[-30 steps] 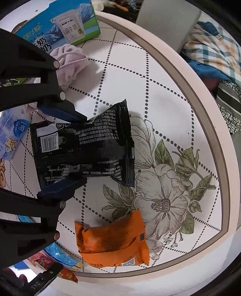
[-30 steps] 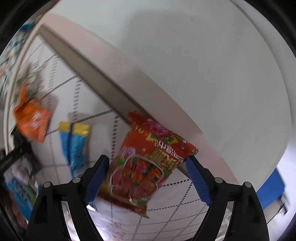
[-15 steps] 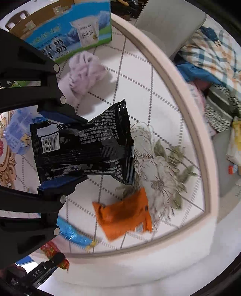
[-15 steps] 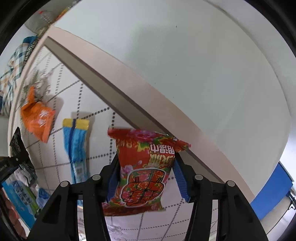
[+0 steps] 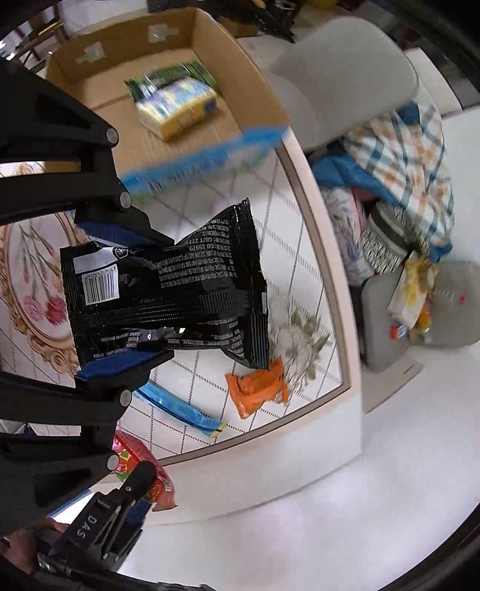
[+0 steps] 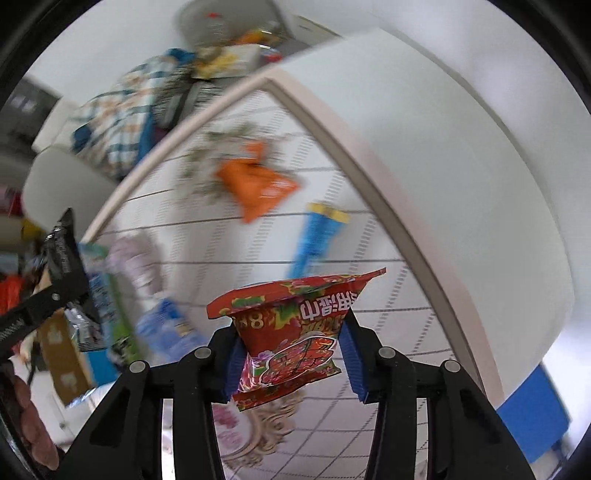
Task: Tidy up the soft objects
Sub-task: 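Carry both bags into the box and open both tools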
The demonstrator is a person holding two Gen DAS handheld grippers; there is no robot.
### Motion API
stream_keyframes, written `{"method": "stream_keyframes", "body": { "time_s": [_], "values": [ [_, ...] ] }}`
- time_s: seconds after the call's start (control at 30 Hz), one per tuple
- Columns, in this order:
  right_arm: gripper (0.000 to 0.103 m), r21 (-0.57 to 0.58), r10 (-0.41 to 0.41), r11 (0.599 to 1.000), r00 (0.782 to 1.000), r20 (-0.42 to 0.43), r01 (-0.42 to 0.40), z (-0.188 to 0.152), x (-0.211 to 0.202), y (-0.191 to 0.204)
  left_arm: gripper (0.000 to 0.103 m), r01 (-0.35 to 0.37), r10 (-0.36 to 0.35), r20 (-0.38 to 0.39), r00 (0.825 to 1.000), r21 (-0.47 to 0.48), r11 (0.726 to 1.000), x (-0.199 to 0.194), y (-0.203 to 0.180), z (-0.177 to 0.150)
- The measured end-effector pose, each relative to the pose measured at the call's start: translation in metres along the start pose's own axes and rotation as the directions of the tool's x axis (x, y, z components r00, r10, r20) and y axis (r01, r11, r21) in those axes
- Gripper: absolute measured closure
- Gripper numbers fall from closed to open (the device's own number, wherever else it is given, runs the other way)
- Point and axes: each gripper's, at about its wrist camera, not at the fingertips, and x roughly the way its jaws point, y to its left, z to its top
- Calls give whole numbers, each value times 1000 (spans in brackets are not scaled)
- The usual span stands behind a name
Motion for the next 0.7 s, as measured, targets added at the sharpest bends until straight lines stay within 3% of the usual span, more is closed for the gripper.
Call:
{"method": "stream_keyframes", "body": {
  "time_s": [0.17, 0.33, 0.5, 0.7],
  "values": [
    [55, -153, 80, 985, 997, 12, -77, -13, -32, 87, 55, -18, 23, 63, 998, -82, 997, -54, 70, -28],
    [55, -299, 127, 946, 992, -16, -126, -30, -44, 193, 55, -109, 126, 93, 988, -170, 979, -87, 150, -48],
    [55, -409, 80, 909, 996, -33, -87, -41, -24, 285, 55, -179, 196, 39, 980, -263, 948, -80, 231, -63],
    [55, -470, -49, 882, 995, -82, 4, -38, 43, 366, 55, -231, 225, -58, 973, -324, 917, -40, 296, -65]
  ]
}}
